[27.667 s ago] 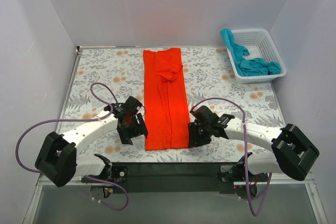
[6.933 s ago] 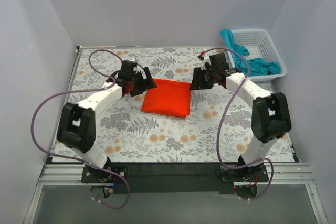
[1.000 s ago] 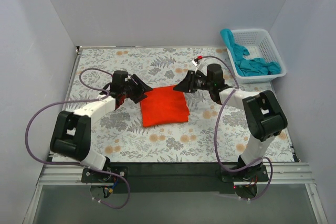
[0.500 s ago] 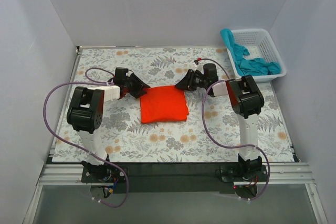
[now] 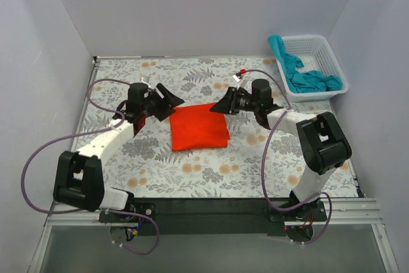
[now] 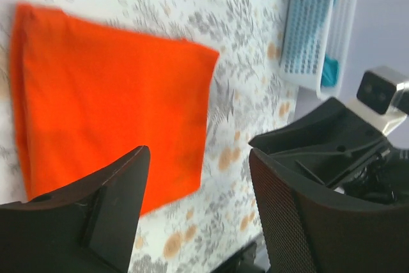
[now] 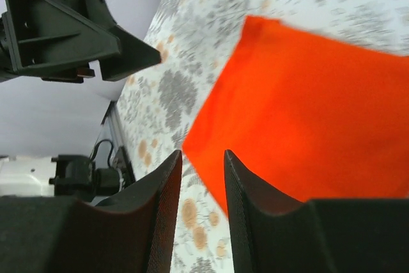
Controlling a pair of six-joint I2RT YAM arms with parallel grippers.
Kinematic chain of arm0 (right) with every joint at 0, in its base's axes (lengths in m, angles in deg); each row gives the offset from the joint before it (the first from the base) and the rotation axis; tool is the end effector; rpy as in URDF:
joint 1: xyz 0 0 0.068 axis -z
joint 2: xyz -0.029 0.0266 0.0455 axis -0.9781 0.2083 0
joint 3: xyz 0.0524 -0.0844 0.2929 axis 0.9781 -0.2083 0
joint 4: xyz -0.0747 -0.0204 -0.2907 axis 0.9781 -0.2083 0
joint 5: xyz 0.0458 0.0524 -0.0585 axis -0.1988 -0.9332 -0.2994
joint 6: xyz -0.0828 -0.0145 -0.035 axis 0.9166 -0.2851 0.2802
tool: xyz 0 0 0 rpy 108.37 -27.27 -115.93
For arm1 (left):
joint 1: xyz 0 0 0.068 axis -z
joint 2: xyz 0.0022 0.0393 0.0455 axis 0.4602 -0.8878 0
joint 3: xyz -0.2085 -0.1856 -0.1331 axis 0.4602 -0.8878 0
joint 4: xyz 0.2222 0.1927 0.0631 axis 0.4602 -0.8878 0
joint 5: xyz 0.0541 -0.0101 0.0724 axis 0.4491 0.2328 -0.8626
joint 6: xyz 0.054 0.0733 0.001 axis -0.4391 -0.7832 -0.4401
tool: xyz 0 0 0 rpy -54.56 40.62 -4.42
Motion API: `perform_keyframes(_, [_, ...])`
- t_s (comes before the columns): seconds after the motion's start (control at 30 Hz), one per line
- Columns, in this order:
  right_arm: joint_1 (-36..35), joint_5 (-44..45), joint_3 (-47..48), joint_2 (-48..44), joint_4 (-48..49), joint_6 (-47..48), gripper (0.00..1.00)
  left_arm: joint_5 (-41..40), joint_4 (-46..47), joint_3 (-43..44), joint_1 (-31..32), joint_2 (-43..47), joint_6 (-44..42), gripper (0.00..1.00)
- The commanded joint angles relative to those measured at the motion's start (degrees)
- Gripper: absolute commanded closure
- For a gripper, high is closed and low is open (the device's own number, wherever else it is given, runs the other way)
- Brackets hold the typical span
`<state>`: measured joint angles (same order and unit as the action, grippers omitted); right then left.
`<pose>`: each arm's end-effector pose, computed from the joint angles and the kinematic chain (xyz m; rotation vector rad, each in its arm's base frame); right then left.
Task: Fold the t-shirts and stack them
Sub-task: Neatly place the folded tshirt to the corner
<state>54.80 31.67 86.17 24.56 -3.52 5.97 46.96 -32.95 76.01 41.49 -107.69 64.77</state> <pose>0.3893 0.2252 0.2064 -0.2615 1.9901 1.4052 0.3602 -0.1156 0.2298 -1.4071 2.0544 -1.2785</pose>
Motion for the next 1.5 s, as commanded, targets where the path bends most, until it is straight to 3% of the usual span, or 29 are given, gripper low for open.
perform_keyframes(0.0, [-5.7,-0.4,-2.4,-2.3,0.9,-0.8,0.62,-0.4,-6.5,-6.9,1.6,6.3,-1.0,0.39])
perform_keyframes(0.23, [-16.1,1.3,-2.5,4.5,2.6,-2.5,0.62,-10.7,-13.4,-14.3,1.6,19.3,-4.9,0.38])
perform_keyframes(0.47, [-15.8,1.2,-3.3,16.9,8.6,-4.1,0.62,-10.7,-16.0,-16.7,1.6,23.9,-5.5,0.37])
perform_keyframes(0.67, [-15.2,0.1,-5.6,8.4,8.5,-2.7,0.62,-8.2,-15.3,-15.5,1.6,22.3,-4.8,0.37])
perform_keyframes(0.83, [-10.4,-0.3,-9.9,0.4,8.4,-0.8,0.61,-3.4,-12.6,-12.6,2.4,16.4,-4.1,0.4])
perform_keyframes(1.2, [0.0,-2.9,-20.4,2.4,8.5,3.9,0.61,-2.6,-7.0,-14.7,5.1,2.0,-0.7,0.75])
perform_keyframes(1.4, [0.9,-2.9,-21.8,0.7,8.2,4.7,0.61,-6.9,-9.8,-16.2,5.1,3.8,0.3,0.76])
perform_keyframes(1.47, [0.8,-2.3,-21.8,-3.2,6.3,4.9,0.59,-7.8,-12.2,-15.2,5.1,7.4,-0.1,0.68])
